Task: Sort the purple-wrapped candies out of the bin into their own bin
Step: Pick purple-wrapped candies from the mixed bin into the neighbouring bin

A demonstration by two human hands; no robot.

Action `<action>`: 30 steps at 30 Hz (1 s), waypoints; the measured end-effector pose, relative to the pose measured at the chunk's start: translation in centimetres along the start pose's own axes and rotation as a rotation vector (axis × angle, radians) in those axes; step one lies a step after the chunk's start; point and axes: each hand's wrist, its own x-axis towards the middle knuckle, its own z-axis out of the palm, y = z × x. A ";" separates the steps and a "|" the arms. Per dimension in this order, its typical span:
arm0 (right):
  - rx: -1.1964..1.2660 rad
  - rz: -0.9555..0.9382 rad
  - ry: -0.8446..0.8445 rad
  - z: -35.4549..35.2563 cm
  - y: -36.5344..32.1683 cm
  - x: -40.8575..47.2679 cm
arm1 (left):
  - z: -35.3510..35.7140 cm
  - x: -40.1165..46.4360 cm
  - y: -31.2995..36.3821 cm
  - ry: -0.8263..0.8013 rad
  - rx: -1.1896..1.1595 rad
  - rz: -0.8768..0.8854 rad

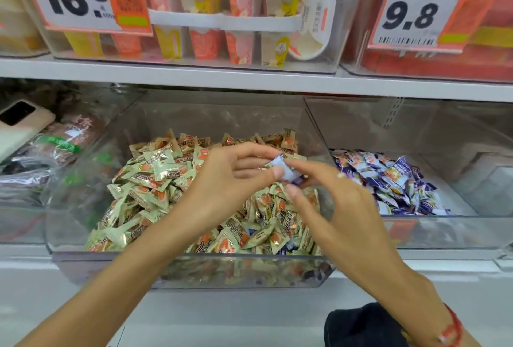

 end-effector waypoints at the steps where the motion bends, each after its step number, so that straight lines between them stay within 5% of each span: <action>1: 0.074 0.004 0.054 -0.2 0.1 0.1 | 0.3 0.1 0.3 -0.015 -0.075 -0.026; 8: 0.192 0.044 0.214 -2.4 2.3 -0.7 | 2.6 1.5 -0.3 -0.083 -0.056 0.044; 13: -0.204 0.090 0.416 -5.2 9.0 -0.5 | 1.3 2.7 -2.3 -0.226 0.488 0.131; 19: -0.406 0.252 0.091 -5.5 13.6 1.0 | 4.3 3.0 -3.4 -0.629 0.624 0.182; 22: -0.284 0.168 0.170 -5.8 9.5 1.1 | 5.3 3.3 -4.3 -0.600 0.720 0.229; 25: -0.018 0.135 -0.039 -3.9 5.2 -0.3 | 4.8 3.5 -4.2 -0.547 0.783 0.220; 27: 0.053 0.141 -0.163 -2.2 4.6 -1.2 | 4.0 3.6 -4.2 -0.524 0.733 0.175; 30: 0.122 0.162 -0.129 -0.9 5.0 -1.7 | 1.2 3.8 -4.5 -0.421 0.530 0.000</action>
